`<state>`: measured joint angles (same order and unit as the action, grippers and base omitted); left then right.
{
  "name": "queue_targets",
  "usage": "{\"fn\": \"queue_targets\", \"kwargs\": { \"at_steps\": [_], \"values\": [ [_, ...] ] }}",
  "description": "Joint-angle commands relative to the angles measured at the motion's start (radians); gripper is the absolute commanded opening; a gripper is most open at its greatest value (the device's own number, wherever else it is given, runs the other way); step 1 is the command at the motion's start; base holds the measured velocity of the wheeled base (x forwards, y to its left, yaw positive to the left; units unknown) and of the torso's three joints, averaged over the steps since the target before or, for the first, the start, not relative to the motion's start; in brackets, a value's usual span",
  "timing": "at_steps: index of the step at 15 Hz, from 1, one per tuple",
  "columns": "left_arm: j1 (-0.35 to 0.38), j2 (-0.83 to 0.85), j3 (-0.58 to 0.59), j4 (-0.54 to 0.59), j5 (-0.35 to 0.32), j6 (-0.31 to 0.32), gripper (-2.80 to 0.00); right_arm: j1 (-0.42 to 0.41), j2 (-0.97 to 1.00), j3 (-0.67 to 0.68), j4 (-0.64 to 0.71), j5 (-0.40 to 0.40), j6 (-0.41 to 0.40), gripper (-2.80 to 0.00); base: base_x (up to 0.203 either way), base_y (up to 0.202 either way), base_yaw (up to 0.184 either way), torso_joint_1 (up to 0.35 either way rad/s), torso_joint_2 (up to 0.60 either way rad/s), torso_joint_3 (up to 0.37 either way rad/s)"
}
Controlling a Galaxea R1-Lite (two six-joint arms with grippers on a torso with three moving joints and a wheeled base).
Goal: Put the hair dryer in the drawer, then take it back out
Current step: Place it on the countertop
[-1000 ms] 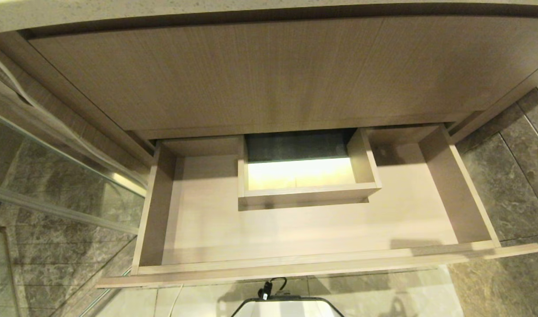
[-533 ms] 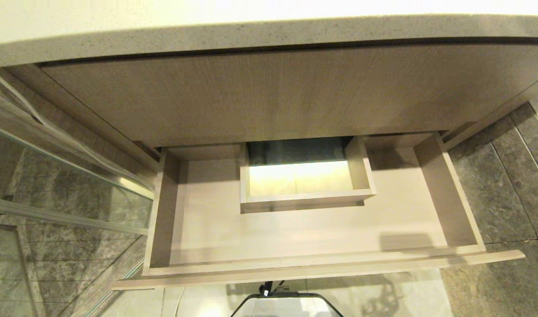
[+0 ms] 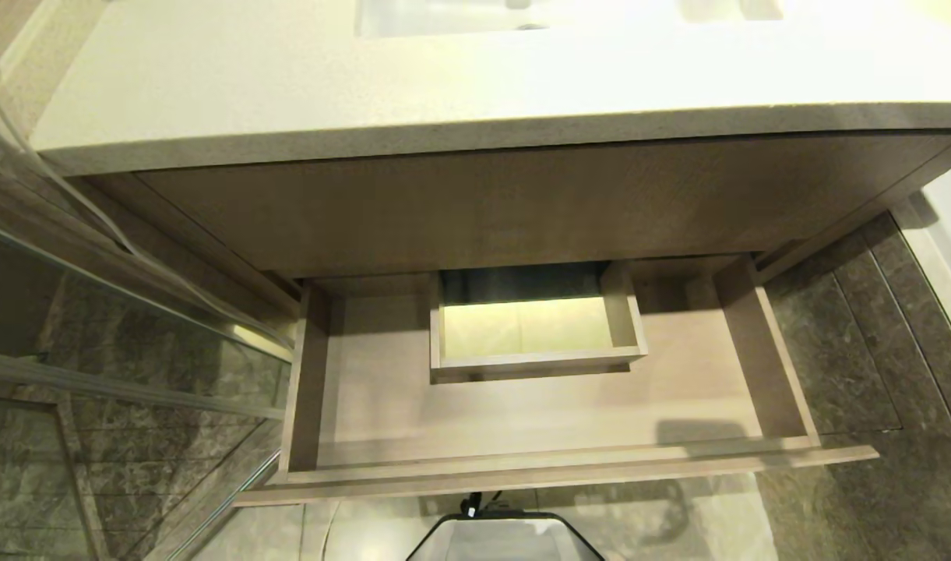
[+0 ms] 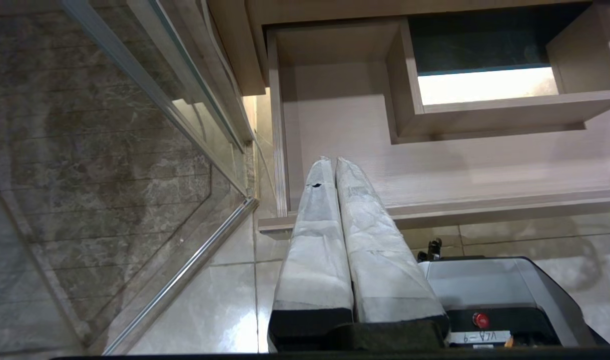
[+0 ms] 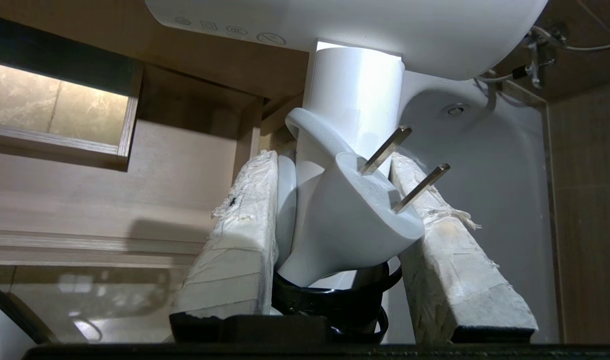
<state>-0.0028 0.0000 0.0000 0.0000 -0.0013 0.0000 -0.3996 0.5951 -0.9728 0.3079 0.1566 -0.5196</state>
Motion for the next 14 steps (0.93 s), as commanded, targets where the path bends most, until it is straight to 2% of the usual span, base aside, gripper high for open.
{"fn": "queue_targets", "kwargs": {
  "at_steps": [1,7,12,14],
  "values": [
    [0.0,0.0,0.0,0.0,0.0,0.0,-2.8,-0.001,0.002,-0.001,0.003,0.0,-0.002,-2.8,0.0,0.0,0.0,0.31,-0.6,-0.293],
    [0.0,0.0,0.0,0.002,0.0,0.0,-2.8,-0.001,0.0,-0.001,0.007,-0.003,-0.002,-2.8,0.0,0.0,0.0,0.232,-0.46,-0.226],
    [0.0,0.0,0.0,0.0,-0.002,0.0,-2.8,0.001,-0.006,-0.005,0.027,-0.003,-0.002,-2.8,0.0,0.0,0.0,0.022,-0.01,0.001],
    [0.0,0.0,0.002,0.0,0.0,0.0,-2.8,0.001,-0.009,-0.001,0.022,-0.002,-0.005,-2.8,0.0,0.0,0.0,0.183,0.0,0.184]
  ]
}}
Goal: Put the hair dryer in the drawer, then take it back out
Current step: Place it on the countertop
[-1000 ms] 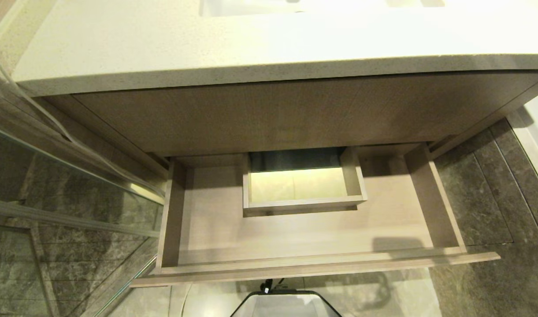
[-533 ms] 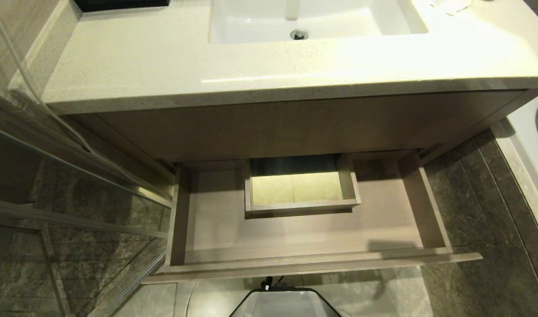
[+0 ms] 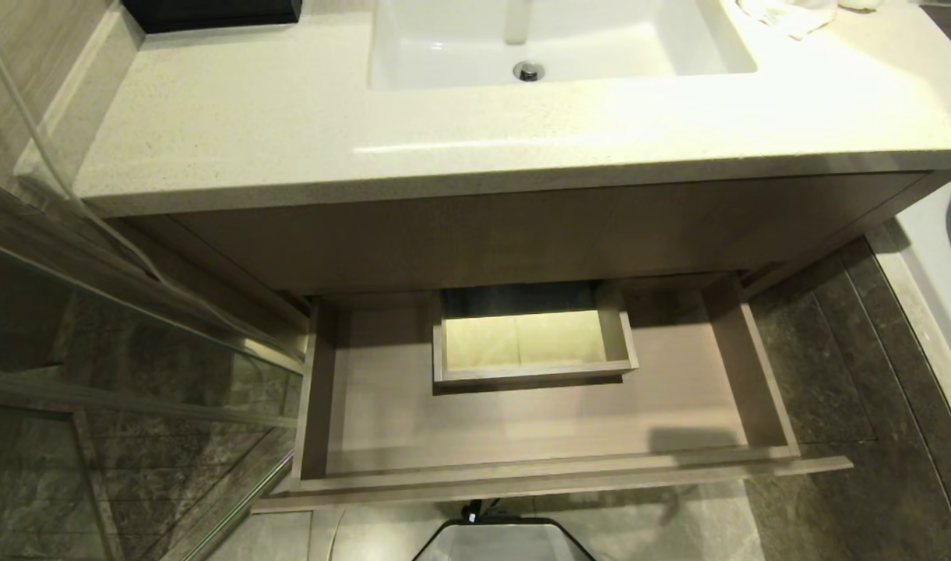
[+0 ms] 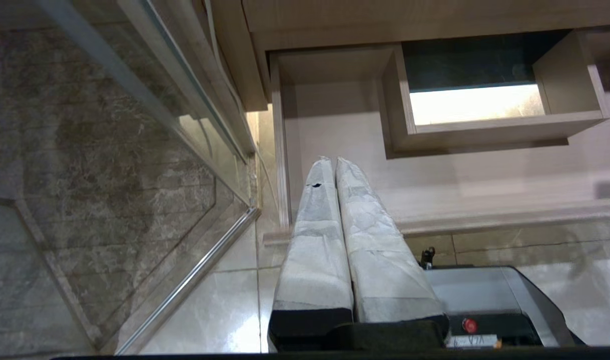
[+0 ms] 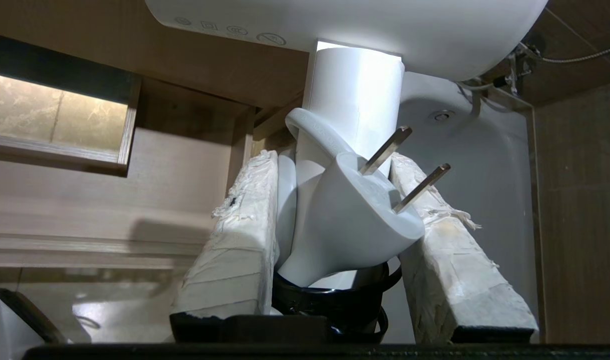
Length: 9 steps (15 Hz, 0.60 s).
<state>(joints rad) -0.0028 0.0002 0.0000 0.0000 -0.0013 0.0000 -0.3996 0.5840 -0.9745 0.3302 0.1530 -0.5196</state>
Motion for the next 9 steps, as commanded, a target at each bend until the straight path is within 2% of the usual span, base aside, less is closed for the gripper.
{"fn": "queue_targets", "kwargs": {
  "at_steps": [1,9],
  "values": [
    [0.0,0.0,0.001,0.0,0.0,0.0,-2.8,0.001,0.003,-0.001,-0.002,0.002,-0.004,-2.8,0.0,0.0,0.0,0.259,-0.01,0.235],
    [0.001,0.0,0.001,0.0,0.0,0.0,-2.8,0.0,0.084,-0.066,-0.012,0.005,-0.004,-2.8,0.0,0.0,0.0,0.307,-0.06,0.238]
  ]
}}
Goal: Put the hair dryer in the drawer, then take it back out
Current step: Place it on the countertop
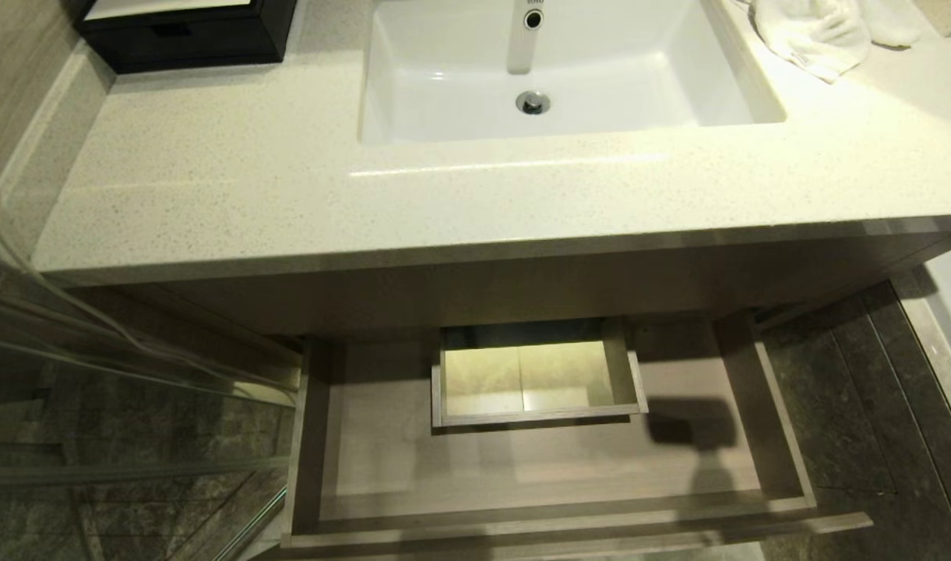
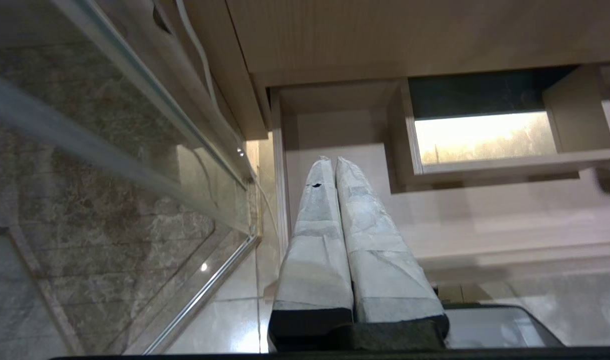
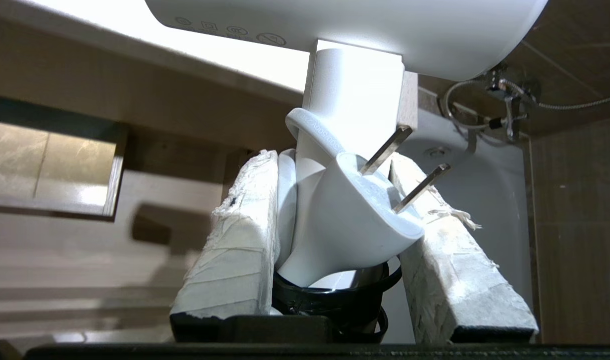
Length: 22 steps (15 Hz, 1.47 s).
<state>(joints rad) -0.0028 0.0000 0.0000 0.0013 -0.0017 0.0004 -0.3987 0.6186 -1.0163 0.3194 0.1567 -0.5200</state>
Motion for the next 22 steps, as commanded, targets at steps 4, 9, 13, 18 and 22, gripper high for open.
{"fn": "queue_targets", "kwargs": {
  "at_steps": [4,9,13,18,22],
  "values": [
    [0.0,0.0,0.001,-0.001,0.0,0.0,-2.8,-0.014,0.243,-0.138,-0.039,0.002,-0.005,-2.8,0.0,0.0,0.0,0.339,-0.14,0.197],
    [0.0,0.0,0.0,-0.001,0.0,0.0,-2.8,-0.032,0.47,-0.306,-0.041,0.023,-0.048,-2.8,0.0,0.0,0.0,0.357,-0.2,0.155],
    [0.0,0.0,0.002,-0.001,0.0,0.0,-2.8,-0.073,0.553,-0.321,-0.039,0.05,-0.128,-2.8,0.0,0.0,0.0,0.258,-0.17,0.084],
    [0.0,0.0,0.0,-0.001,0.0,0.0,-2.8,-0.078,0.677,-0.368,0.08,0.363,-0.178,-2.8,0.0,0.0,0.0,0.021,-0.02,0.009],
    [0.0,0.0,0.0,-0.001,0.0,0.0,-2.8,-0.079,0.778,-0.452,0.206,0.535,-0.297,-2.8,0.0,0.0,0.0,0.0,0.0,0.0]
  ]
}}
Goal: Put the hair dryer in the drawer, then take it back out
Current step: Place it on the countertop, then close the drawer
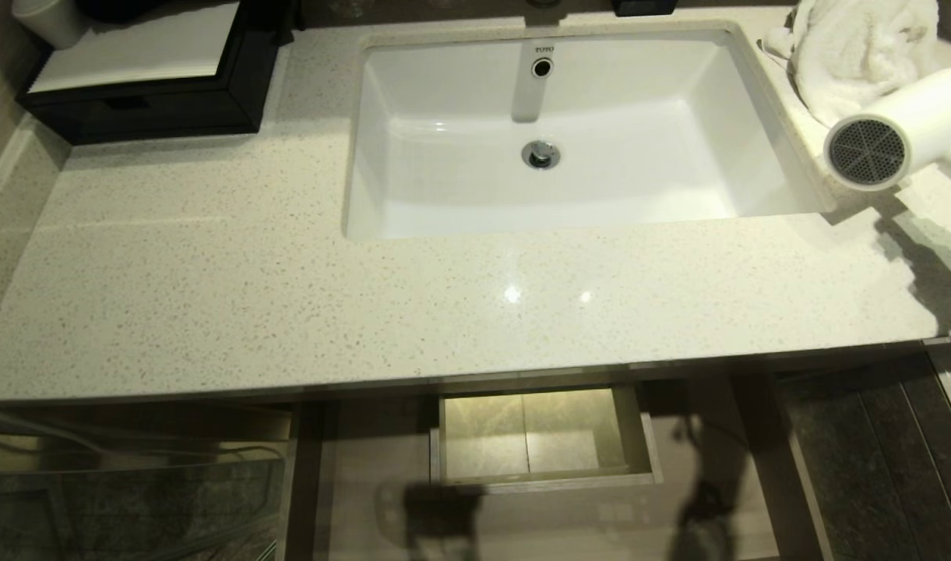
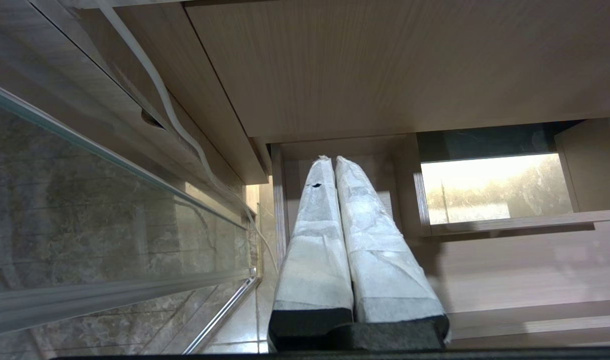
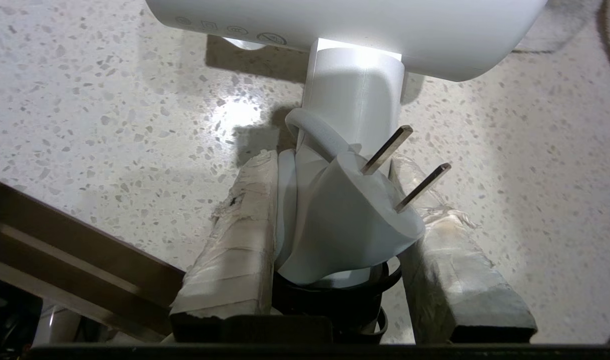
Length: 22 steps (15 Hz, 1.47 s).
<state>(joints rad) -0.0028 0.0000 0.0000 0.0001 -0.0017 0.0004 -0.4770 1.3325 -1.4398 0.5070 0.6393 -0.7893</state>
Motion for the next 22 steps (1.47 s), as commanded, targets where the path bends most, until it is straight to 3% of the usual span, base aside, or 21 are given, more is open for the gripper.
{"fn": "queue_targets", "kwargs": {
  "at_steps": [1,3,7,8,11,14,19,20,22],
  "values": [
    [0.0,0.0,0.001,0.0,0.0,0.0,-2.8,-0.008,0.098,-0.051,0.028,0.095,-0.061,-2.8,0.0,0.0,0.0,0.0,0.0,0.0],
    [0.0,0.0,0.0,0.0,0.0,0.0,-2.8,-0.033,0.166,-0.096,0.041,0.138,-0.168,-2.8,0.0,0.0,0.0,0.0,0.0,0.0],
    [0.0,0.0,0.001,0.0,0.0,0.0,-2.8,-0.038,0.314,-0.286,0.102,0.148,-0.208,-2.8,0.0,0.0,0.0,0.0,0.0,0.0],
    [0.001,0.0,0.002,0.0,0.0,0.0,-2.8,-0.038,0.345,-0.314,0.118,0.149,-0.218,0.0,0.0,0.0,0.0,0.0,0.0,0.0],
    [0.0,0.0,0.0,0.0,0.0,0.0,-2.8,-0.038,0.339,-0.299,0.133,0.149,-0.28,0.0,0.0,0.0,0.0,0.0,0.0,0.0],
    [0.0,0.0,0.0,0.0,0.0,0.0,-2.8,-0.05,0.271,-0.287,0.14,0.151,-0.269,0.0,0.0,0.0,0.0,0.0,0.0,0.0],
    [0.0,0.0,0.0,0.0,0.0,0.0,-2.8,-0.163,-0.003,-0.134,0.175,0.207,-0.257,0.0,0.0,0.0,0.0,0.0,0.0,0.0],
    [0.0,0.0,0.0,0.0,0.0,0.0,-2.8,-0.195,-0.079,-0.068,0.179,0.229,-0.258,-2.8,0.0,0.0,0.0,0.0,0.0,0.0],
    [0.0,0.0,0.002,0.0,-0.001,-0.002,-2.8,-0.261,-0.18,0.035,0.185,0.265,-0.259,-2.8,0.0,0.0,0.0,0.0,0.0,0.0]
  ]
}}
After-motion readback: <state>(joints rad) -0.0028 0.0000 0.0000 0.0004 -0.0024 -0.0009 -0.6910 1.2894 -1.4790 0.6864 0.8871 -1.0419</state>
